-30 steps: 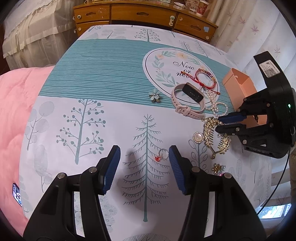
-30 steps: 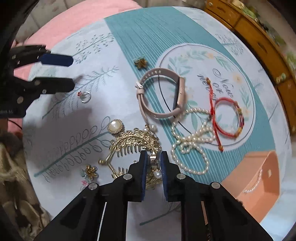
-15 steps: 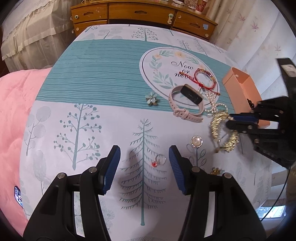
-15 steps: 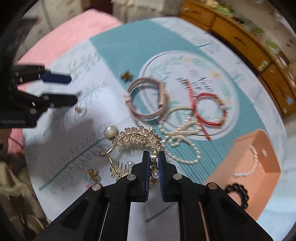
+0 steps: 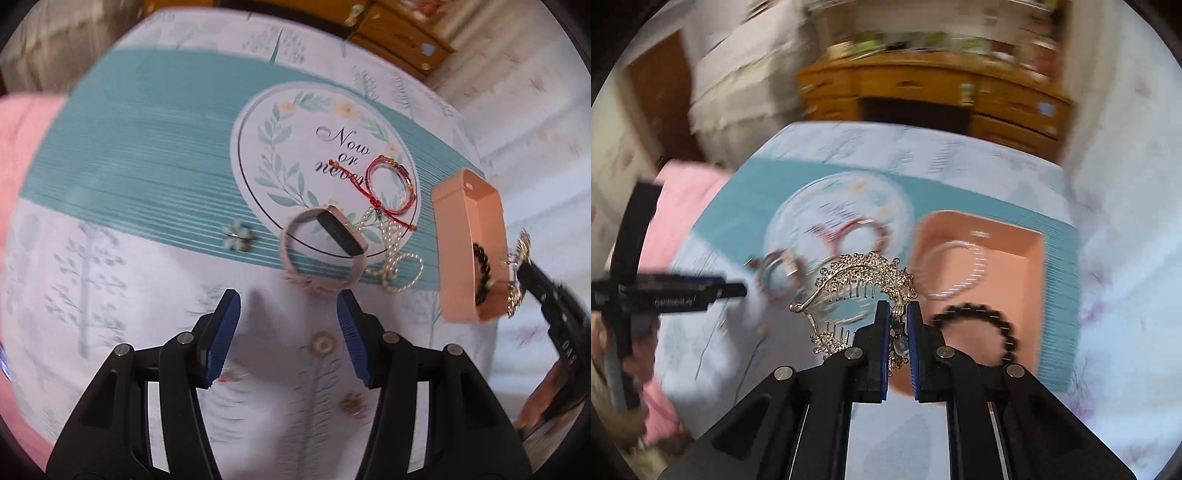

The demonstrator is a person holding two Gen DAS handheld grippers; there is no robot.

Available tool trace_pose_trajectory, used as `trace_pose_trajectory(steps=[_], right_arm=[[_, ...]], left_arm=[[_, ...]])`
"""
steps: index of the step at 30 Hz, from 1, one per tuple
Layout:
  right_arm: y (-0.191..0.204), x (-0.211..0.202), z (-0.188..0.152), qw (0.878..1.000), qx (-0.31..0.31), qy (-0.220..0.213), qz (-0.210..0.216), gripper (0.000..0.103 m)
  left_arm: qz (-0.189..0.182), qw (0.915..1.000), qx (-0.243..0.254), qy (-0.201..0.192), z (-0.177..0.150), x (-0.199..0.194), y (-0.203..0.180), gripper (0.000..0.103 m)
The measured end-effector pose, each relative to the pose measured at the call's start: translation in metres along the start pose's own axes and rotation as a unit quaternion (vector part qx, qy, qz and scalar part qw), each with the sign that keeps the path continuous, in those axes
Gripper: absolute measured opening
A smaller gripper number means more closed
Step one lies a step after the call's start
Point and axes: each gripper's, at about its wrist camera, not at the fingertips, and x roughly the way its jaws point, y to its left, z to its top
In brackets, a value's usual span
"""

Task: Organize jewelry
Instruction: 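Carry the gold hair comb into the peach box with the right tool, then close the left tool on the pink-band smartwatch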

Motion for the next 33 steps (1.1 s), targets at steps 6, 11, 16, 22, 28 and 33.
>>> trace_pose_trajectory(steps=[6, 11, 16, 22, 28, 33], right_arm=[[-0.053, 0.010, -0.001, 0.995, 0.094, -0.001, -0.034, 0.009], [-0.079, 0.027, -0.004, 0.990, 0.131, -0.002, -0.052, 0.009], [-0.080, 0.045, -0.003, 0.989, 0.126, 0.004, -0.073, 0.009], [-0.072, 0.061, -0.002, 0.989, 0.115, 0.009, -0.090, 0.009], [-0.063, 0.056, -0.006, 0.991, 0.099, 0.002, -0.093, 0.009], [-0.057, 0.046, -0.007, 0.992, 0.089, -0.004, -0.089, 0.009]], left_arm=[[0.008, 0.9966, -0.080, 0.019, 0.006, 0.022, -0.004, 0.051], [-0.006, 0.9914, -0.130, 0.008, 0.005, 0.027, 0.000, 0.051], [-0.004, 0.9863, -0.165, -0.006, 0.006, 0.027, 0.005, 0.051], [0.053, 0.9856, -0.160, -0.011, 0.010, 0.029, -0.002, 0.032], [0.100, 0.9873, -0.123, -0.009, 0.014, 0.036, -0.024, 0.027], [0.124, 0.9884, -0.087, -0.009, 0.021, 0.043, -0.040, 0.024]])
